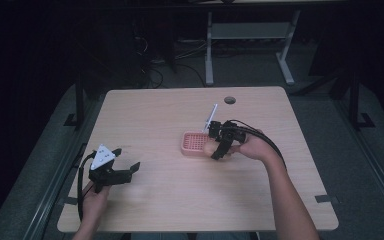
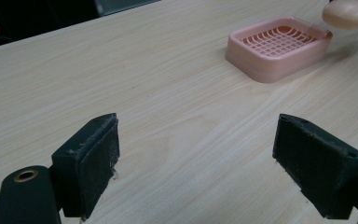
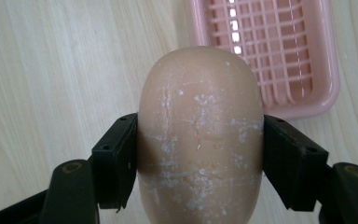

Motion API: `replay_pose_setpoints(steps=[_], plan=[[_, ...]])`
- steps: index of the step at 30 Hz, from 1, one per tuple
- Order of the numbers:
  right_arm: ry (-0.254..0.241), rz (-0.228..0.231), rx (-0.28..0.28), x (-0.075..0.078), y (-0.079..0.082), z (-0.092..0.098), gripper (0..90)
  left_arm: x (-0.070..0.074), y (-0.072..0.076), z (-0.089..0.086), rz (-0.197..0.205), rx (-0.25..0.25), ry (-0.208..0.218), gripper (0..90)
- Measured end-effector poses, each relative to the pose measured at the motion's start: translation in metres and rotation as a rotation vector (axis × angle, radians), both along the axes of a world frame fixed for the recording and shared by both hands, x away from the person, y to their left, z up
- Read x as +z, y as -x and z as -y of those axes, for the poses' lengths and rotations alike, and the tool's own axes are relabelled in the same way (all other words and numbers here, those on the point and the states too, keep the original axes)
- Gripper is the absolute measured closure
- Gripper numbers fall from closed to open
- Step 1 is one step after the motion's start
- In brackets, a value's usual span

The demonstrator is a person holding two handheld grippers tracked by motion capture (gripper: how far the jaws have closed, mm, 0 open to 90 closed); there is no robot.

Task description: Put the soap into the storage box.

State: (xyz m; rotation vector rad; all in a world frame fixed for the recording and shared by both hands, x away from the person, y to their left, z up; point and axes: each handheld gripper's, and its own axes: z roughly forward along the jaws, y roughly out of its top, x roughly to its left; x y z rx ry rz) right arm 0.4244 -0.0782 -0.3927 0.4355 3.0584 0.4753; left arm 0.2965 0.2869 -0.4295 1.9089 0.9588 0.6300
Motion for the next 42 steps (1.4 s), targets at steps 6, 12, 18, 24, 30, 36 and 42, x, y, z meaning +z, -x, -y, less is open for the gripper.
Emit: replay_pose_setpoints(steps=[6, 12, 18, 24, 30, 36, 42], plan=[[0.016, -0.005, 0.006, -0.001, -0.006, -0.007, 31.5, 0.0, 0.0, 0.0, -0.001, 0.0, -0.001, 14.3], [0.014, -0.008, 0.016, 0.002, -0.015, -0.017, 31.5, 0.0, 0.0, -0.001, 0.0, -0.001, -0.003, 14.3], [0.019, -0.001, 0.022, 0.004, -0.022, -0.024, 31.5, 0.0, 0.0, -0.001, 0.001, -0.001, -0.002, 14.3], [0.01, -0.019, 0.019, 0.0, -0.028, -0.026, 31.5, 0.0, 0.0, 0.0, 0.002, -0.003, -0.005, 14.3], [0.033, -0.025, 0.017, -0.001, -0.034, -0.029, 31.5, 0.0, 0.0, 0.0, 0.001, -0.004, -0.004, 14.3], [0.016, -0.023, 0.011, 0.002, -0.041, -0.034, 31.5, 0.0, 0.0, 0.0, 0.002, -0.003, 0.001, 14.3], [0.053, -0.022, 0.02, 0.003, -0.047, -0.044, 31.5, 0.001, 0.0, 0.0, 0.0, -0.003, -0.002, 14.3]])
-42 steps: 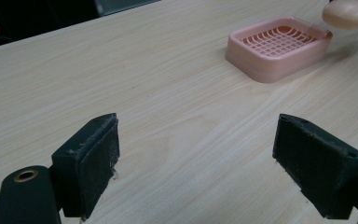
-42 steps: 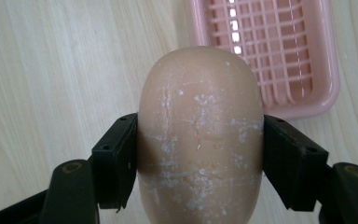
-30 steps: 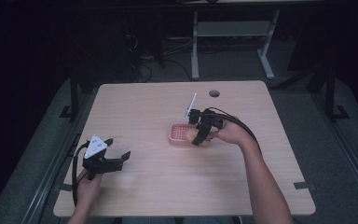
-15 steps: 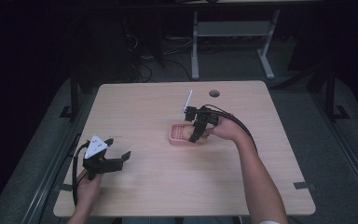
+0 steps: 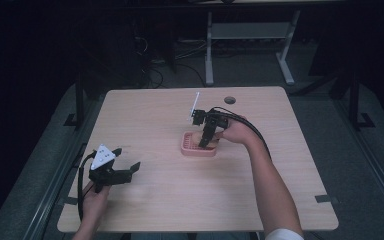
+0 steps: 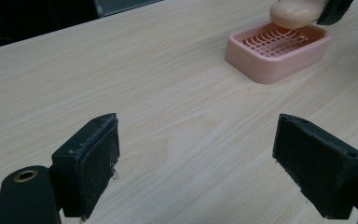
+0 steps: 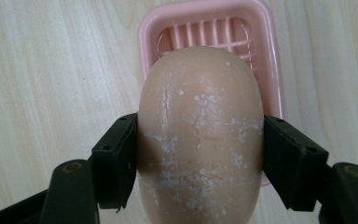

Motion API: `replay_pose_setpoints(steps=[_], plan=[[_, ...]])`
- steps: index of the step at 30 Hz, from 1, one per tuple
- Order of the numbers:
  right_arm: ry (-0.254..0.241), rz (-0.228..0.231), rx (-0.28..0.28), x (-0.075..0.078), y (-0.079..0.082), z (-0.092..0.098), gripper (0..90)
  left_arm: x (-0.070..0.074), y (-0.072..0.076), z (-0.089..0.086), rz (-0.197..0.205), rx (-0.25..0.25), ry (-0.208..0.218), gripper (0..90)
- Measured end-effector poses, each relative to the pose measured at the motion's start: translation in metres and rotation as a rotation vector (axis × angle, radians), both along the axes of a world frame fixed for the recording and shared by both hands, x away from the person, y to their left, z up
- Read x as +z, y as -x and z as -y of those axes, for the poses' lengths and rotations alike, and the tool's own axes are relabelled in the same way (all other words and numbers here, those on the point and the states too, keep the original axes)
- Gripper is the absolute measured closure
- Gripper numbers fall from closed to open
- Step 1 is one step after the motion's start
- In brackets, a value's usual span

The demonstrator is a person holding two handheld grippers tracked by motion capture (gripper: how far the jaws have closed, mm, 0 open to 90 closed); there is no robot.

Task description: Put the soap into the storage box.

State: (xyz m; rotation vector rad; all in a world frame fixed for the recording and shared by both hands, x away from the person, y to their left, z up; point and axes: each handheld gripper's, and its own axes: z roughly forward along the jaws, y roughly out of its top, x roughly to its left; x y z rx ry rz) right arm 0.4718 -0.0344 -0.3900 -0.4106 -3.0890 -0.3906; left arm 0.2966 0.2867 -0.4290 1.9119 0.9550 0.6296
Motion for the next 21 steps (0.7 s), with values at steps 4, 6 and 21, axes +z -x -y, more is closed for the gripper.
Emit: replay_pose_setpoints(steps=[4, 6, 21], plan=[[-0.009, -0.007, -0.001, 0.001, -0.003, -0.003, 31.5, 0.0, 0.0, 0.001, 0.001, -0.003, -0.001, 14.3], [0.008, 0.0, 0.004, 0.001, -0.005, -0.006, 31.5, 0.0, 0.0, 0.001, 0.0, -0.003, -0.001, 14.3], [0.017, -0.023, 0.005, -0.01, -0.015, -0.016, 31.5, 0.0, 0.0, 0.0, 0.002, 0.0, 0.004, 14.3]])
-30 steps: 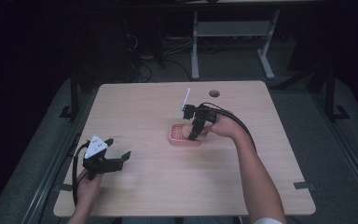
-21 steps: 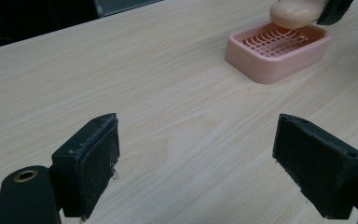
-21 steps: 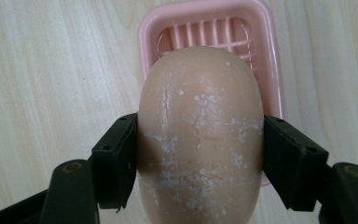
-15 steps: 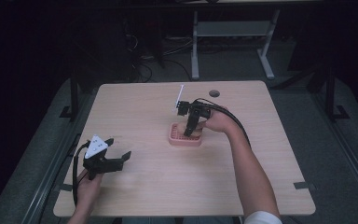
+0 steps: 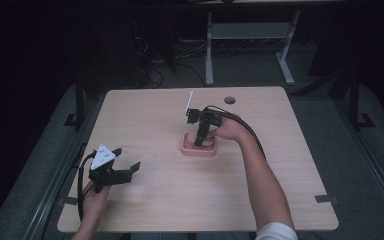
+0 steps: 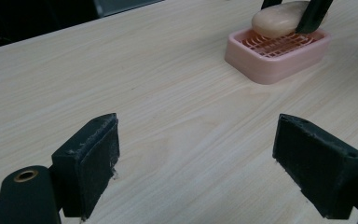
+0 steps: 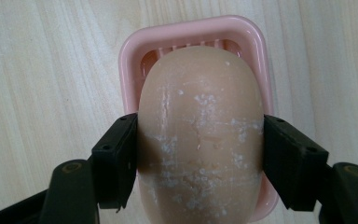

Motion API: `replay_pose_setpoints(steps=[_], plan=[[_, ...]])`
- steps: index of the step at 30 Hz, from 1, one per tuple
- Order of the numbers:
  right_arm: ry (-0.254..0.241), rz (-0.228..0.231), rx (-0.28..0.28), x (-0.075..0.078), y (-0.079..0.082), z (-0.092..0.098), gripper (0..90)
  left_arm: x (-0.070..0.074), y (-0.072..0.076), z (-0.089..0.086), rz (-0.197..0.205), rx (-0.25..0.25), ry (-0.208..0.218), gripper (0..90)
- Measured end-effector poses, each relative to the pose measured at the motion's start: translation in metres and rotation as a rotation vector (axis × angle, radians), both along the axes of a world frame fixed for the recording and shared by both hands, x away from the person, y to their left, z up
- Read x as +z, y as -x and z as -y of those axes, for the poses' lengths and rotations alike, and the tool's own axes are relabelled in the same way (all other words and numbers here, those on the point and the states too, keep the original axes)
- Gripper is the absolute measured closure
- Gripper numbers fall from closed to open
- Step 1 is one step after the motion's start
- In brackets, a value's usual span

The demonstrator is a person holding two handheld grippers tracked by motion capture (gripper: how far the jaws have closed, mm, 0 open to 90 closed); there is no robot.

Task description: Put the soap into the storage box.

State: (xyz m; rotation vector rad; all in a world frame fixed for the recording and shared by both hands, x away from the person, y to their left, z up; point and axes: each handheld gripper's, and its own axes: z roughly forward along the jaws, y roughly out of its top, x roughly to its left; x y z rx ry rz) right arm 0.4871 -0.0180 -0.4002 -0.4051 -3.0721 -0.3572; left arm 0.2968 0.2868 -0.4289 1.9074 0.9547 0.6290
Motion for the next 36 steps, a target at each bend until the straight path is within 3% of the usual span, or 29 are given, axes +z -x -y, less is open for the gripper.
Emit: replay_pose_setpoints(steps=[36], plan=[[0.005, -0.028, 0.003, -0.015, -0.006, -0.009, 31.4, 0.0, 0.0, 0.0, 0.001, 0.0, -0.002, 14.3]])
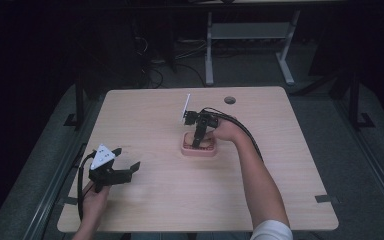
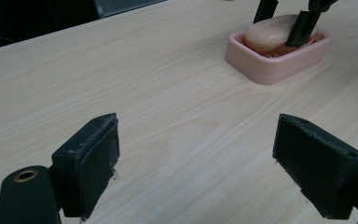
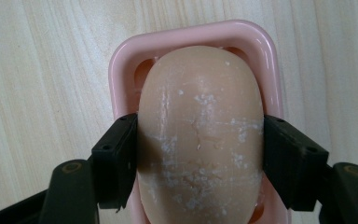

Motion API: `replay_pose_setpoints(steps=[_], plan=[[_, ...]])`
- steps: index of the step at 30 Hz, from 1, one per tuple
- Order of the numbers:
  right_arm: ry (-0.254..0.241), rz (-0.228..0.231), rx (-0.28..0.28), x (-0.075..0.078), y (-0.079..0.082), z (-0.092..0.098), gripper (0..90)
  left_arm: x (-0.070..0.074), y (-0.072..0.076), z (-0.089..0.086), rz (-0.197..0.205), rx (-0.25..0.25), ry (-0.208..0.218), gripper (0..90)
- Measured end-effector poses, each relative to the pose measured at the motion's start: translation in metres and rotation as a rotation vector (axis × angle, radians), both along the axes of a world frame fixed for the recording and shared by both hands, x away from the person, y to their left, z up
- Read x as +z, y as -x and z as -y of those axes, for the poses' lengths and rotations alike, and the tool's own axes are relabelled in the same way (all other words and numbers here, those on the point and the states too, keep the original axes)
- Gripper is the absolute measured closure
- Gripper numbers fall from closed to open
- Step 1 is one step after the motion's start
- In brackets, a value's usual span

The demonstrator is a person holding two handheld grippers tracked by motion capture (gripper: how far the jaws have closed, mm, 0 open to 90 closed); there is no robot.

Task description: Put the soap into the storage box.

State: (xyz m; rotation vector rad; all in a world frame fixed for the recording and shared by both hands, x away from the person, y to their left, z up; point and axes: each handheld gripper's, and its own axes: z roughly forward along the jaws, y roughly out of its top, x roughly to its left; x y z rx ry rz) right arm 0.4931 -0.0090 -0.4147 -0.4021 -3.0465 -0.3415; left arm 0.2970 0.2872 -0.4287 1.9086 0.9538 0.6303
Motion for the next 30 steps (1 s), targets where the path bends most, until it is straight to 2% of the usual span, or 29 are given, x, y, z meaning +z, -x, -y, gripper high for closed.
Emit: replay_pose_setpoints(steps=[22, 26, 27, 30], plan=[[0.001, -0.001, 0.008, -0.0012, 0.0018, -0.0013, 31.3, 0.0001, 0.0001, -0.0003, 0.001, 0.001, 0.0, 14.3], [-0.01, -0.017, -0.007, -0.0017, 0.0013, 0.0006, 29.7, 0.0001, 0.0, -0.0003, 0.0, 0.0, -0.001, 14.3], [-0.04, -0.014, -0.012, 0.0018, 0.001, 0.0027, 29.5, 0.0001, 0.0, -0.0001, 0.0, 0.0, -0.001, 14.3], [-0.053, -0.014, -0.022, 0.0053, 0.0016, 0.0043, 28.5, 0.0, 0.0001, 0.0003, -0.001, 0.0, 0.0, 14.3]])
